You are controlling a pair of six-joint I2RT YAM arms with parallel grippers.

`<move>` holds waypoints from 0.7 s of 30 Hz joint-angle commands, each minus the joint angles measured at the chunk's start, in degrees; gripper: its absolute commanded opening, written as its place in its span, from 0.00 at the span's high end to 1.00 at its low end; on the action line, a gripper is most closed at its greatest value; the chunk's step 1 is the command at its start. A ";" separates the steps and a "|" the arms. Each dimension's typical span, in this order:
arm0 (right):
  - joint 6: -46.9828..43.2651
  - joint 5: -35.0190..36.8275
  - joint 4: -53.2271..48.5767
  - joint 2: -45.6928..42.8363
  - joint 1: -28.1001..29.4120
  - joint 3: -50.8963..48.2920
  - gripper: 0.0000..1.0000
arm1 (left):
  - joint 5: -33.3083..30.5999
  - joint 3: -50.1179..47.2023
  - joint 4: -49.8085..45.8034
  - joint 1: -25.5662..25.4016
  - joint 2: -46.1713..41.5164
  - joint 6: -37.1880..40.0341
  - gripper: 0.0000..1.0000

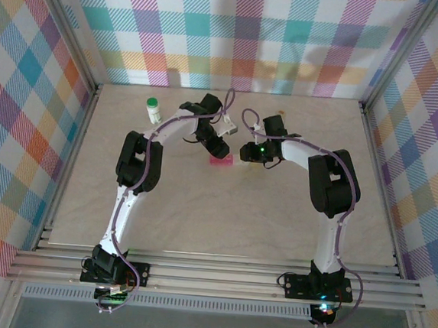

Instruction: Sort the pills into containers

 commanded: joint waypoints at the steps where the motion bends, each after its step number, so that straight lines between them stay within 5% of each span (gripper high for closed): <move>1: -1.87 5.43 -8.56 4.90 0.19 -1.83 0.64 | -3.08 2.23 1.47 0.82 -2.29 -0.83 0.42; 21: -0.97 6.14 -7.86 4.97 0.19 -1.74 0.62 | -6.33 4.19 0.54 0.84 3.74 -0.24 0.42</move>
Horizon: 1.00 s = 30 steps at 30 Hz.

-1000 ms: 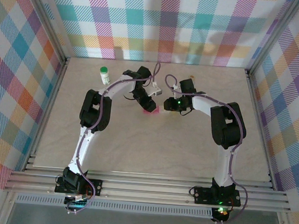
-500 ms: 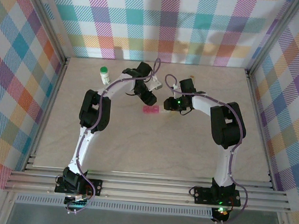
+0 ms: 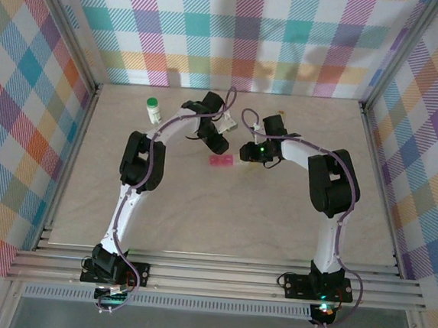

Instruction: Sort the pills into containers

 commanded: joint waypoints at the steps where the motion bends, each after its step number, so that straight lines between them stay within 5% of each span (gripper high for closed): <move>1: -0.51 6.10 -7.35 4.62 0.17 -2.26 0.62 | 0.11 -0.11 -0.34 0.84 0.22 -0.30 0.43; 6: 1.29 4.95 -4.91 3.15 0.17 -3.94 0.61 | 0.94 -1.50 3.48 0.84 -3.61 -1.70 0.43; 10: 3.02 5.46 -1.61 -0.16 0.14 -6.79 0.58 | -0.07 -11.05 15.81 0.84 -11.59 -4.55 0.41; 19: 6.65 4.90 1.88 -11.14 0.10 -9.60 0.45 | -18.86 -34.33 44.14 0.84 -31.97 -15.15 0.25; 23: 5.96 1.21 3.63 -18.19 0.21 -11.17 0.43 | -40.81 -33.93 40.34 2.20 -34.45 -23.10 0.07; 30: 2.56 1.56 13.23 -34.89 1.67 -22.32 0.38 | -45.70 -23.16 26.15 9.13 -27.36 -33.77 0.00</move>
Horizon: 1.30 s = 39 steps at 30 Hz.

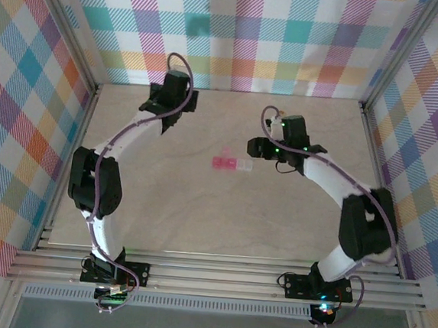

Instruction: Sort the pills into containers

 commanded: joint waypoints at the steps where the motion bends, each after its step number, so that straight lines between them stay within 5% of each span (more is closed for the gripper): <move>1: -2.93 -0.46 8.37 -8.39 1.61 -7.14 0.36 | -6.58 5.31 -8.63 3.78 4.79 -9.48 0.00; 8: -8.67 1.27 23.05 -22.64 5.60 -20.11 0.31 | 1.13 17.63 -14.47 10.58 15.12 -16.80 0.00; 11: -10.24 -0.57 26.74 -24.36 6.44 -22.47 0.31 | 6.93 23.08 -15.57 12.56 20.15 -17.67 0.01; 18: -11.52 -1.10 26.88 -24.23 7.68 -22.56 0.31 | 7.06 36.53 -24.92 13.31 29.57 -18.76 0.08; 27: -11.64 -1.45 25.85 -23.54 8.08 -21.73 0.31 | 8.99 35.31 -27.78 13.38 31.98 -21.44 0.27; 34: -11.46 -1.20 25.03 -22.91 8.28 -21.23 0.32 | 8.67 31.10 -26.82 13.34 29.88 -20.85 0.61; 39: -11.38 -0.53 23.93 -23.06 8.30 -20.70 0.32 | 6.21 23.30 -23.66 12.14 22.66 -19.69 0.66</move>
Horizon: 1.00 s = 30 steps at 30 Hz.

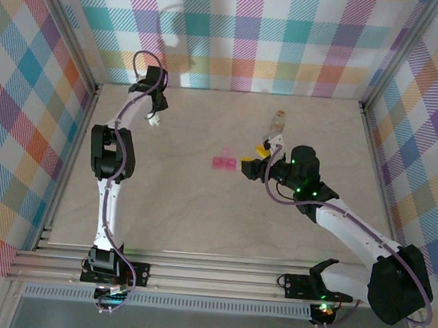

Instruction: Sort the pills into containers

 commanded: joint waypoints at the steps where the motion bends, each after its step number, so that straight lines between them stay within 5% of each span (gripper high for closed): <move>1: -0.69 0.68 -0.69 0.06 0.38 1.95 0.32 | -2.60 -6.31 0.31 -1.62 -7.55 1.27 0.67; 6: 0.06 5.77 -4.28 -1.29 0.41 3.19 0.32 | -1.04 -22.52 4.69 -6.20 -22.40 1.87 0.66; 14: 3.41 14.17 -14.62 -7.60 0.41 5.19 0.32 | -2.87 -48.98 10.86 -22.48 -48.17 -2.98 0.63; 20: 5.22 19.29 -19.51 -12.62 0.43 3.62 0.31 | -8.07 -56.69 16.58 -33.76 -50.62 -12.47 0.62; 30: 6.89 21.26 -24.02 -16.39 0.41 0.76 0.31 | -14.89 -53.41 14.53 -45.78 -42.55 -23.65 0.57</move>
